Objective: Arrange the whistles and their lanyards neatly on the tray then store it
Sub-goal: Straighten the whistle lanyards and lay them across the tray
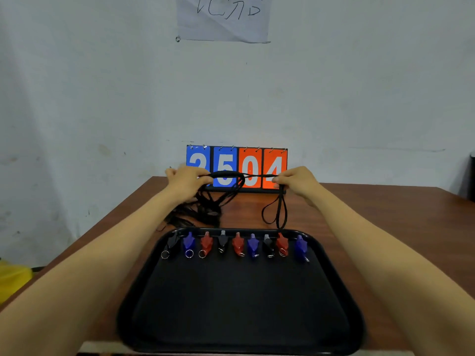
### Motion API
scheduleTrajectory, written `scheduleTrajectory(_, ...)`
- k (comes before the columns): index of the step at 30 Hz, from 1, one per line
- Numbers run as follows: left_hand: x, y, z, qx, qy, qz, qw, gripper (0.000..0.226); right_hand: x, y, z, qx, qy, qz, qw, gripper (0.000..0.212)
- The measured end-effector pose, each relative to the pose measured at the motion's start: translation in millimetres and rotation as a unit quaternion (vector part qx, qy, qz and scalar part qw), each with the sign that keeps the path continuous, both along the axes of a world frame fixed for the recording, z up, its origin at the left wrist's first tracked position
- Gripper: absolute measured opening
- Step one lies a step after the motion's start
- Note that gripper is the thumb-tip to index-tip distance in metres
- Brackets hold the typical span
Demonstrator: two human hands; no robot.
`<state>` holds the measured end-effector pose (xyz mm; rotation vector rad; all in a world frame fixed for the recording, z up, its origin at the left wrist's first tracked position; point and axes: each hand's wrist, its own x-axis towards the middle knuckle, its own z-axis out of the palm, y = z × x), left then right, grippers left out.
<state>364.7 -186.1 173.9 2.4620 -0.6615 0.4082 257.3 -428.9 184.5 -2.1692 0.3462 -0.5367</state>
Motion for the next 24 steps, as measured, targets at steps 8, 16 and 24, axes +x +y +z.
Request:
scheduleTrajectory(8,24.3,33.6,-32.5,0.093,0.029,0.183,0.978,0.028,5.2,-18.4,-8.6,0.075,-0.014,-0.073,0.994,0.022)
scheduleTrajectory(16,24.9,24.8,-53.7,0.237,0.066,0.213,0.945,0.019,2.4,-19.4,-6.1,0.145,-0.095,-0.086,0.981,0.018)
scheduleTrajectory(24,-5.1,-25.4,-26.4,0.177,0.077,0.009,0.981,0.060,0.0,-4.3,0.3,0.012,-0.054,-0.009,0.998,0.023)
